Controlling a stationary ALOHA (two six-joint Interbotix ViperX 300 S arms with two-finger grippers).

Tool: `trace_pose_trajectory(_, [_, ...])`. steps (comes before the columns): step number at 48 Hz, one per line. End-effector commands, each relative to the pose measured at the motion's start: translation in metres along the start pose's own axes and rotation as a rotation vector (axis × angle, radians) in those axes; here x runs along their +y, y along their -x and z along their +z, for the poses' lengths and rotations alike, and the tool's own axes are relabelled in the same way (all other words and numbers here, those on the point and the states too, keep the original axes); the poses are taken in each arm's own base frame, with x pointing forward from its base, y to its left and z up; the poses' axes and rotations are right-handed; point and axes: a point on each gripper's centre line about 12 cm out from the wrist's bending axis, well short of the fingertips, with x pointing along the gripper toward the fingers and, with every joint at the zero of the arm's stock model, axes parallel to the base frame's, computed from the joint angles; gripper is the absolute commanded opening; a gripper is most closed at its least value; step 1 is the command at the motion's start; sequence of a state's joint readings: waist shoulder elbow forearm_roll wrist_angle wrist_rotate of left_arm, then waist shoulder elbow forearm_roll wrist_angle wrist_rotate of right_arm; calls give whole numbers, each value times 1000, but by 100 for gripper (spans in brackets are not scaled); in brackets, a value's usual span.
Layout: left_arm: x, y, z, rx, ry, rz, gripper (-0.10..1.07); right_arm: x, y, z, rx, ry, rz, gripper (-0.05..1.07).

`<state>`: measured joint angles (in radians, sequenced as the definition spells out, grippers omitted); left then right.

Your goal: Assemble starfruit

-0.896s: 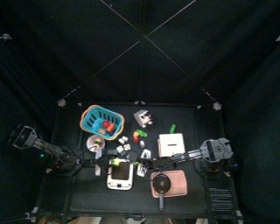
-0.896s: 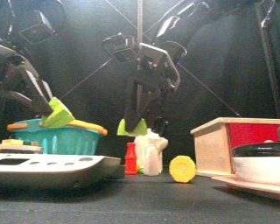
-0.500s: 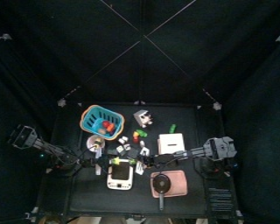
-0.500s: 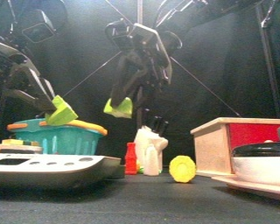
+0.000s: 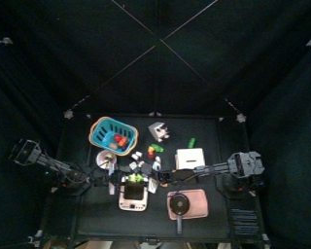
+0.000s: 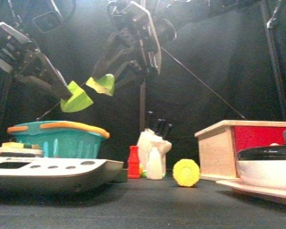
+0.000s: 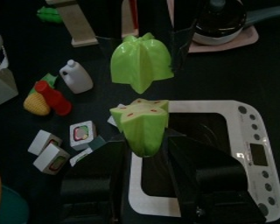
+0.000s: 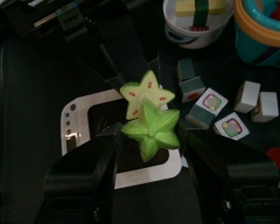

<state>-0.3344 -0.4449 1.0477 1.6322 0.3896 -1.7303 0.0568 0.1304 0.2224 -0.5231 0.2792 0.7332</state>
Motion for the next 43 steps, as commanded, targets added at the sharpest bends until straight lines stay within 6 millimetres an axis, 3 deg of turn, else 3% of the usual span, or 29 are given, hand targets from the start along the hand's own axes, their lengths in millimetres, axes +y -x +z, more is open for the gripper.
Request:
trace_pose_trajectory(1, [1,1,19,-46,26,13,58,1,22,31,-90,11,12,72])
trace_pose_trajectory(15, [13,9,21,-82,127,93,58,-2,39,39,-130,31,13,72])
trace_pose_trajectory(43, [9,13,27,-129,70,76,58,-12,35,45,-179,-16,42,72])
